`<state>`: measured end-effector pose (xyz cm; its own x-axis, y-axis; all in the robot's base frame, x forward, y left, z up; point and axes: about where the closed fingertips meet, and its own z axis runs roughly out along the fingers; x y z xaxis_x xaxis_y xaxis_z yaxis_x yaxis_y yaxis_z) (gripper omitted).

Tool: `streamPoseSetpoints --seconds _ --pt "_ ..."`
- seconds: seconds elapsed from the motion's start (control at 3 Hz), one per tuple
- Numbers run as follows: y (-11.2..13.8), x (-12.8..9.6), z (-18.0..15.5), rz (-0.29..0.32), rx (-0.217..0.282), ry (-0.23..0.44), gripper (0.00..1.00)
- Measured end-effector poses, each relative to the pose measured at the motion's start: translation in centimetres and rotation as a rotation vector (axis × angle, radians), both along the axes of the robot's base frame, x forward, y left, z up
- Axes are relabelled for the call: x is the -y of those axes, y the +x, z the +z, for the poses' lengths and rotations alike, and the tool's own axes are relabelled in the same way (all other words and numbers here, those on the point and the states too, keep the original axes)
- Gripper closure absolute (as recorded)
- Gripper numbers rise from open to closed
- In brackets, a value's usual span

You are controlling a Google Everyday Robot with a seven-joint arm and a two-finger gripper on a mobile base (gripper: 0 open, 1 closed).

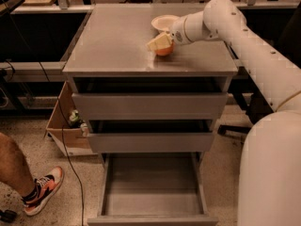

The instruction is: Place orange into bottom drawer

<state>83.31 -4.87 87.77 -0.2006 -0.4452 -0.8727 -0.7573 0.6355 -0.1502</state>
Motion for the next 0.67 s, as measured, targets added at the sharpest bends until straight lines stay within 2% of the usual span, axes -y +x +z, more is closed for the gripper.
streamPoseSetpoints --seconds 0.33,0.67 --pt "0.4 0.0 -1.5 0.003 0.003 0.054 0.49" --pt "-1.7 -0.2 -2.4 0.07 0.012 0.111 0.73"
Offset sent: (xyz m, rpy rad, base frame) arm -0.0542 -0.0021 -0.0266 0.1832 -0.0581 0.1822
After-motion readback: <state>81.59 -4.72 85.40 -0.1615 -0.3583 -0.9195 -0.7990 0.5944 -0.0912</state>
